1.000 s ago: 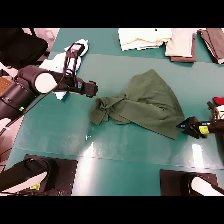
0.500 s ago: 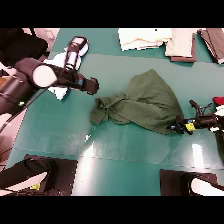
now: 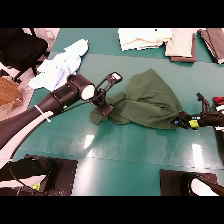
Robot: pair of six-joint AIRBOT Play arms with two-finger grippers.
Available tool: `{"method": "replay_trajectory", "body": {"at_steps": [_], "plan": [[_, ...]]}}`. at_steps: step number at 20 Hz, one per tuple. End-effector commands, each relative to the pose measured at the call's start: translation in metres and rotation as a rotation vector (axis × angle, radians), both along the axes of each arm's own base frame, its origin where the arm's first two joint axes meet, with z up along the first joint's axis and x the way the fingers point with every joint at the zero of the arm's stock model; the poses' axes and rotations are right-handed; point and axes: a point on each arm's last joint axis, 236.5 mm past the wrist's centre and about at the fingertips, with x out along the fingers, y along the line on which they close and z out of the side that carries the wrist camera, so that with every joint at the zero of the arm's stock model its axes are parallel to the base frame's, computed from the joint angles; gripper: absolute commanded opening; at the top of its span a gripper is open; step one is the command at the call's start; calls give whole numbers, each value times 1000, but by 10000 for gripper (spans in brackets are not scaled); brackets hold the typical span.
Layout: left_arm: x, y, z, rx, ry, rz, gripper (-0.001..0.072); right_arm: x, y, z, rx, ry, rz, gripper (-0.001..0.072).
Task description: Fold the shirts.
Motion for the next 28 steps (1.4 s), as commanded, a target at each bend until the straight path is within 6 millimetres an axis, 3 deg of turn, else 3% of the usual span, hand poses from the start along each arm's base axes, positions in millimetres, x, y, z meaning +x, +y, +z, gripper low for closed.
{"method": "replay_trajectory", "body": {"at_steps": [1,7,9,13,17,22,23,25,28], "plan": [[11,-8,-3,30,-78,-59,638,-4,-2,5,9,7,-3,20],[17,-24,16,12,-141,-91,635,-6,3,4,7,9,20,20],[12,-35,21,21,-164,-125,527,-8,4,5,10,14,23,20],[6,-57,29,20,-231,-193,527,-10,5,5,14,20,29,20],[21,-37,12,144,-249,-187,527,-11,6,5,18,26,35,21],[28,-35,-16,188,-222,-161,527,-12,6,6,20,28,37,21],[28,-35,-20,192,-217,-154,438,-13,7,6,22,30,40,21],[31,-34,-18,197,-228,-156,28,-16,8,6,25,33,57,21],[39,-32,6,192,-267,-122,30,-17,7,6,26,33,63,21]]}}
